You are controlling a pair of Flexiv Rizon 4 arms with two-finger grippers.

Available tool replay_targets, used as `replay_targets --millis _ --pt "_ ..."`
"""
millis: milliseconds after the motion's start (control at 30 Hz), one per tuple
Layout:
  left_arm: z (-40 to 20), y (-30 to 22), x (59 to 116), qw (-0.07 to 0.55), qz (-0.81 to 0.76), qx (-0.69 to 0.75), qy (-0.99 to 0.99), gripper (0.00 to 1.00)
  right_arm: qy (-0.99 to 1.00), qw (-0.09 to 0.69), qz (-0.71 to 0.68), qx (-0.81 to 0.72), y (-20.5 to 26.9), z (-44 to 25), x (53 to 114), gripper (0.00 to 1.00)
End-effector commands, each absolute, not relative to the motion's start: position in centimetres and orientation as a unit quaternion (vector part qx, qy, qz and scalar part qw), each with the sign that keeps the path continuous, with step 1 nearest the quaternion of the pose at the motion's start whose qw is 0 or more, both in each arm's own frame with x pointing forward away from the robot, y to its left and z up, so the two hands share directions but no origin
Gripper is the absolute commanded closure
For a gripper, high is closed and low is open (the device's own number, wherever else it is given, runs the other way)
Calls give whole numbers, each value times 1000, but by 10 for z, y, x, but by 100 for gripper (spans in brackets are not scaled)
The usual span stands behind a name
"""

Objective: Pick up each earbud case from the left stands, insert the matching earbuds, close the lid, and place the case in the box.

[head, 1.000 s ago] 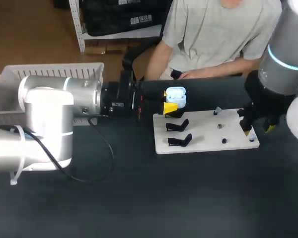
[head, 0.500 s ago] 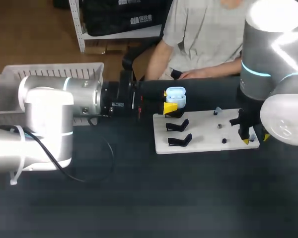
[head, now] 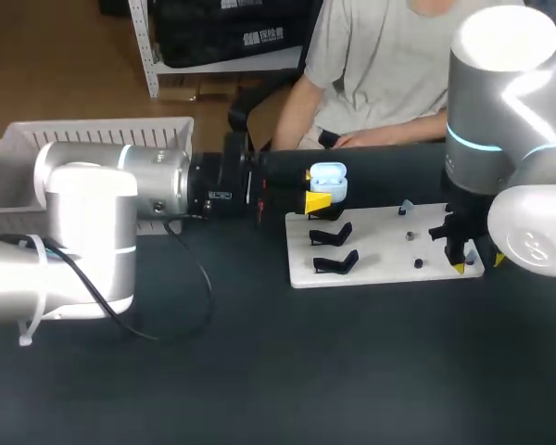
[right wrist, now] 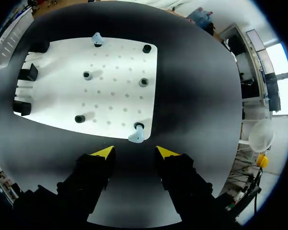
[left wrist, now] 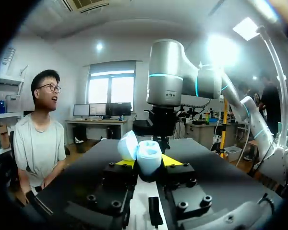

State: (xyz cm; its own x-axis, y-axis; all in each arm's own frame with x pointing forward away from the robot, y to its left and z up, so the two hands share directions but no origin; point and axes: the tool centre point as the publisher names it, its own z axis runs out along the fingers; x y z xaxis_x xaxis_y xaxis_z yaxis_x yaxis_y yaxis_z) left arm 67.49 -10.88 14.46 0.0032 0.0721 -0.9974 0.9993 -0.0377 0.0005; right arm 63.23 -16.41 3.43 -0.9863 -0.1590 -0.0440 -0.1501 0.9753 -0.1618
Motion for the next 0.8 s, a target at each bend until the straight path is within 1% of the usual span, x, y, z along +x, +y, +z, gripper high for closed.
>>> replay_targets --millis 33,267,467,600,800 --pt "144 -109 673 476 -488 526 508 100 993 30 -83 -75 -165 32 634 51" --pt "144 -109 673 476 -488 526 508 100 994 36 -83 -68 -168 31 639 55" --pt "144 -109 673 476 -488 526 508 100 994 43 -80 -54 -167 28 644 64" --pt "144 -109 673 476 -488 526 508 100 994 45 -80 -51 -165 27 646 66" --pt "144 -109 673 476 -488 526 508 100 994 51 -81 -50 -165 25 649 66"
